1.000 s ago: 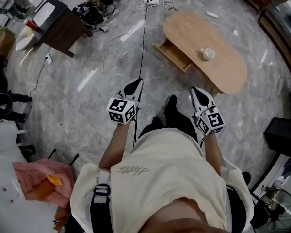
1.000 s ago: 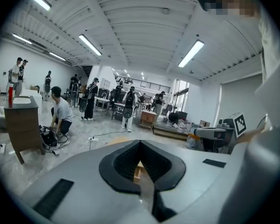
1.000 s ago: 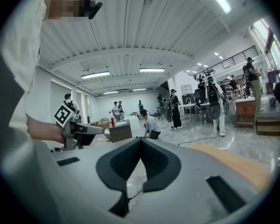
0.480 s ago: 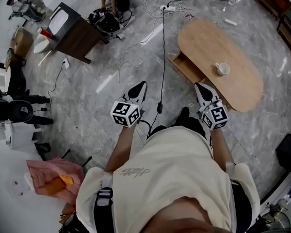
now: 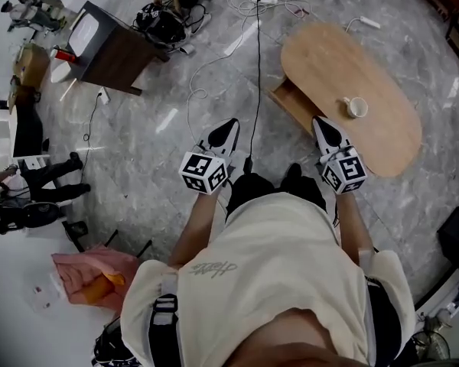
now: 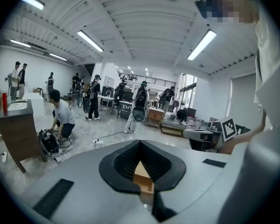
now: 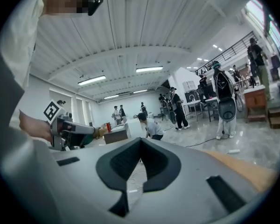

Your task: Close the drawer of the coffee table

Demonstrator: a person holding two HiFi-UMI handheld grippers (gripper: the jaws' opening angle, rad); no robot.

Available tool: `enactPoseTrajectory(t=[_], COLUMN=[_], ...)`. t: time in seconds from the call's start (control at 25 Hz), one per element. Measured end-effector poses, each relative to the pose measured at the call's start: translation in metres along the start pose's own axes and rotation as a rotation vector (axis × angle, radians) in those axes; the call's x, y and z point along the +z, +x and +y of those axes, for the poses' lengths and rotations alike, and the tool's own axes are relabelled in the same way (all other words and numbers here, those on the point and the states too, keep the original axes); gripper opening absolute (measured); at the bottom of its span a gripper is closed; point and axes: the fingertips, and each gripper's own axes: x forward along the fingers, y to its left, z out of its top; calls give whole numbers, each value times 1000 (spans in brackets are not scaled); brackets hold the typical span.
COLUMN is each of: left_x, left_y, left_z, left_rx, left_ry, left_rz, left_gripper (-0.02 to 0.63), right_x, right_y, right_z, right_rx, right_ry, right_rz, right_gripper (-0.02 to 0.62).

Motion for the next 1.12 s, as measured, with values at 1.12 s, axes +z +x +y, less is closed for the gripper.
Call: enactPoseTrajectory(t=[1.12], left_x=[28], left_y=[85], left_z=[198], left_rx=[-428], left_ry=[55], left_rz=[88], left_gripper=[5], right_x=[6], right_y=[119], right_z=[47], right_rx=[-510], right_ry=[177], right_rz=[-99], right_gripper=[-6])
